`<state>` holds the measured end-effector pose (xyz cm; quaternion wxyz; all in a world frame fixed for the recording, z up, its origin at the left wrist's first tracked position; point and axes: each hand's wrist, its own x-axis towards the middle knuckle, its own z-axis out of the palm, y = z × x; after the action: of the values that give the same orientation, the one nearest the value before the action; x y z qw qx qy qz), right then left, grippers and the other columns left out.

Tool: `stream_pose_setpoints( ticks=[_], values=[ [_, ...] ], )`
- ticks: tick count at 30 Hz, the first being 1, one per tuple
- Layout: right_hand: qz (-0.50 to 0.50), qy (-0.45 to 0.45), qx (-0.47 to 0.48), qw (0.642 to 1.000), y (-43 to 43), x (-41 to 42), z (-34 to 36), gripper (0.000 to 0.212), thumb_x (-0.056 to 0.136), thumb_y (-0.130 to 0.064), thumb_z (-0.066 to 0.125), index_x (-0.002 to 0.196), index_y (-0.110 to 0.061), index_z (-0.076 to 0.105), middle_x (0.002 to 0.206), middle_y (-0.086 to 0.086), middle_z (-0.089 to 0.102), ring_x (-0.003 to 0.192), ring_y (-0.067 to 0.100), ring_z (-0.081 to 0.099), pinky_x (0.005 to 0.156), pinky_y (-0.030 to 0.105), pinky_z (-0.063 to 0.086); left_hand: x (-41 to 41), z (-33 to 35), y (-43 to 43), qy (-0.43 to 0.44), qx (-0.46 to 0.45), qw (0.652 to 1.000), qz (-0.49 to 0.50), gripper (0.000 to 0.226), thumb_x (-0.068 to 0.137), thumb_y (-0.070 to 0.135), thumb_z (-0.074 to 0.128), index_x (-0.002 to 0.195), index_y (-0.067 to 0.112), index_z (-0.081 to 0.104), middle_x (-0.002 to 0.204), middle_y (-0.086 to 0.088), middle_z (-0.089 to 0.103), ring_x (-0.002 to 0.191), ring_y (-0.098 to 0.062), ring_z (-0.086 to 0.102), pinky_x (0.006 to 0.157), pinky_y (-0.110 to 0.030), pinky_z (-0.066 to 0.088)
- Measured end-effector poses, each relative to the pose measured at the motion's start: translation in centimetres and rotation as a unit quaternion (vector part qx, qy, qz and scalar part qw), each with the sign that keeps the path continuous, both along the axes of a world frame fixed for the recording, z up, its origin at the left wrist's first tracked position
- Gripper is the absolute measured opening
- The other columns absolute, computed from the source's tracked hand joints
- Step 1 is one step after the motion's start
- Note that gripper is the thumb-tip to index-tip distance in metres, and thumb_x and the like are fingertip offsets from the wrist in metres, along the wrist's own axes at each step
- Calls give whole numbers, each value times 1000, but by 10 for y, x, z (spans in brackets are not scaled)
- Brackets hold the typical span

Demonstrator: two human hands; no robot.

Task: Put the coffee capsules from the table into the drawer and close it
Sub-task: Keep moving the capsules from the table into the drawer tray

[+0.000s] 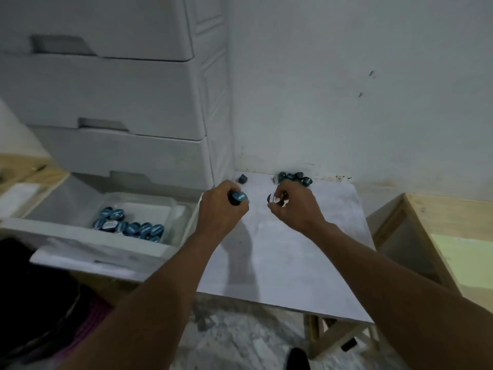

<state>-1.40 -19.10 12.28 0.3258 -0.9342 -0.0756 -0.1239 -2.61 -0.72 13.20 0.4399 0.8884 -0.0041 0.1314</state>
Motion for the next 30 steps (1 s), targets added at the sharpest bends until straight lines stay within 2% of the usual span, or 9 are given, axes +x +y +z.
stream_pose_setpoints(
  ticks=[3, 6, 8, 13, 15, 19, 22, 26, 30],
  values=[
    [43, 5, 15, 999, 47, -17, 0, 23, 73, -23, 72, 89, -16, 57, 87, 2, 64, 77, 20, 60, 70, 41, 53, -25, 5, 44, 14, -2, 1000, 12, 35, 69, 18, 73, 102, 17, 63, 89, 1, 69, 81, -16, 64, 78, -38, 55],
    [83, 6, 24, 996, 92, -28, 0, 36, 76, -21, 73, 109, -11, 61, 103, 9, 66, 90, 24, 63, 82, 41, 53, -46, 10, 85, 10, 28, 999, 31, 26, 71, 16, 72, 96, 13, 66, 90, -3, 71, 79, -17, 64, 79, -36, 54],
    [108, 13, 21, 994, 119, -31, 2, 41, 76, -20, 73, 114, -9, 62, 108, 12, 65, 95, 26, 64, 85, 42, 53, -56, 14, 110, 4, 44, 998, 53, 24, 73, 15, 71, 96, 12, 68, 91, -4, 71, 79, -14, 61, 78, -32, 52],
    [169, 2, 9, 986, 178, -26, 8, 28, 75, -17, 72, 100, -7, 64, 95, 10, 65, 84, 25, 62, 77, 41, 53, -62, 12, 168, 21, 59, 992, 111, 38, 75, 18, 73, 111, 10, 64, 108, -5, 67, 92, -14, 58, 82, -22, 42],
    [190, -2, 11, 982, 199, -19, 8, 29, 75, -17, 73, 101, -8, 64, 96, 9, 64, 84, 22, 60, 78, 38, 53, -61, 9, 187, 32, 70, 988, 131, 41, 77, 19, 73, 116, 11, 62, 112, -5, 66, 96, -14, 59, 85, -20, 40],
    [213, 11, 11, 977, 234, 4, -1, 38, 75, -17, 74, 111, -10, 62, 106, 8, 63, 92, 21, 60, 84, 33, 50, -52, 4, 216, 39, 76, 986, 146, 42, 77, 16, 74, 117, 11, 62, 115, -6, 66, 101, -18, 61, 92, -27, 46],
    [228, 22, 11, 973, 260, 28, -11, 41, 76, -16, 73, 115, -11, 61, 110, 9, 62, 97, 23, 60, 88, 36, 50, -33, 3, 239, 53, 100, 983, 146, 41, 76, 12, 73, 116, 11, 63, 116, -7, 66, 102, -21, 60, 91, -28, 46],
    [236, 53, 5, 970, 286, 63, -24, 42, 76, -13, 72, 116, -12, 61, 110, 9, 60, 96, 23, 60, 88, 39, 50, 2, 1, 267, 94, 143, 978, 116, 41, 76, 14, 75, 116, 11, 64, 117, -8, 64, 102, -21, 60, 82, -20, 41],
    [258, 92, -15, 962, 307, 90, -46, 45, 76, -11, 72, 120, -12, 61, 114, 8, 60, 101, 23, 58, 91, 34, 48, 35, -7, 292, 145, 146, 974, 97, 46, 76, 15, 76, 119, 14, 62, 120, -6, 63, 103, -21, 61, 89, -26, 49]
  ],
)
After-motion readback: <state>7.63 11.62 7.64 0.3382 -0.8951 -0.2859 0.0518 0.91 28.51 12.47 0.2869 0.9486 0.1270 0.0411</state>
